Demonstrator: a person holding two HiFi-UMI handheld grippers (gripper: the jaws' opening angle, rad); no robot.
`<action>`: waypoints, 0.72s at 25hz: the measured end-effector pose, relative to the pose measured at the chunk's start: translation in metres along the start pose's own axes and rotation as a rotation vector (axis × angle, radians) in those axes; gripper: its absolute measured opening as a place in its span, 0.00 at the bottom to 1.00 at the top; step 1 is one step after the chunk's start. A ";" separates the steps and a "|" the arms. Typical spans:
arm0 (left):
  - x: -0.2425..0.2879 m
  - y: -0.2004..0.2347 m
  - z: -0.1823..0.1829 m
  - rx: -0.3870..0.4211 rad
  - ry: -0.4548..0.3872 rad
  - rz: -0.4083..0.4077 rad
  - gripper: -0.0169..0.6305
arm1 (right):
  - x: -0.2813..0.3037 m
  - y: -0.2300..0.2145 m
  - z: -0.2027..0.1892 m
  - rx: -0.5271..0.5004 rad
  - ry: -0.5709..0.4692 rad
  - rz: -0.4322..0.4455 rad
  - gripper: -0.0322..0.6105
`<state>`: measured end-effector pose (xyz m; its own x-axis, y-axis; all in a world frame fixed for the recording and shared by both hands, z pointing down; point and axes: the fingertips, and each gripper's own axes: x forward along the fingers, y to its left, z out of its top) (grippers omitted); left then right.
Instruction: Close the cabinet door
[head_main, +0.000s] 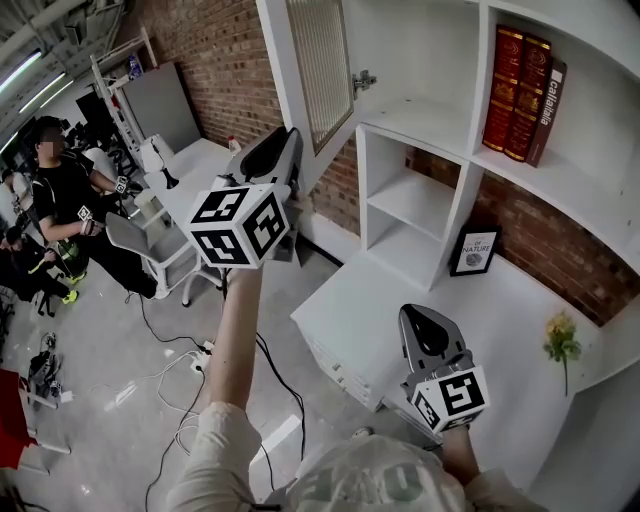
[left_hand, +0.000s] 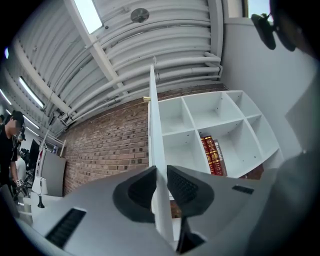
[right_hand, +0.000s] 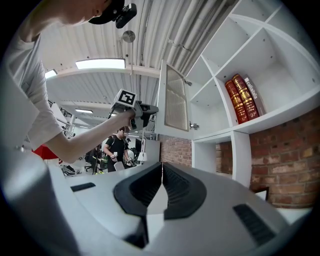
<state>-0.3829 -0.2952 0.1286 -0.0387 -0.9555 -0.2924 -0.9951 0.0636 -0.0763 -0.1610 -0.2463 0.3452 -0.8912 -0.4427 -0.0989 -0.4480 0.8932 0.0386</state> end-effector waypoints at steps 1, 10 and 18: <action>0.000 -0.002 0.000 -0.009 -0.003 -0.008 0.14 | -0.001 0.000 0.000 -0.001 0.001 -0.005 0.08; 0.004 -0.033 0.001 -0.020 -0.032 -0.077 0.14 | -0.012 -0.009 0.001 -0.024 0.012 -0.054 0.08; 0.032 -0.092 -0.001 0.078 -0.063 -0.126 0.16 | -0.024 -0.024 0.006 -0.031 0.000 -0.112 0.08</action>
<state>-0.2930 -0.3323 0.1270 0.0940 -0.9377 -0.3346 -0.9815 -0.0310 -0.1888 -0.1287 -0.2573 0.3408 -0.8357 -0.5393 -0.1038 -0.5463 0.8356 0.0578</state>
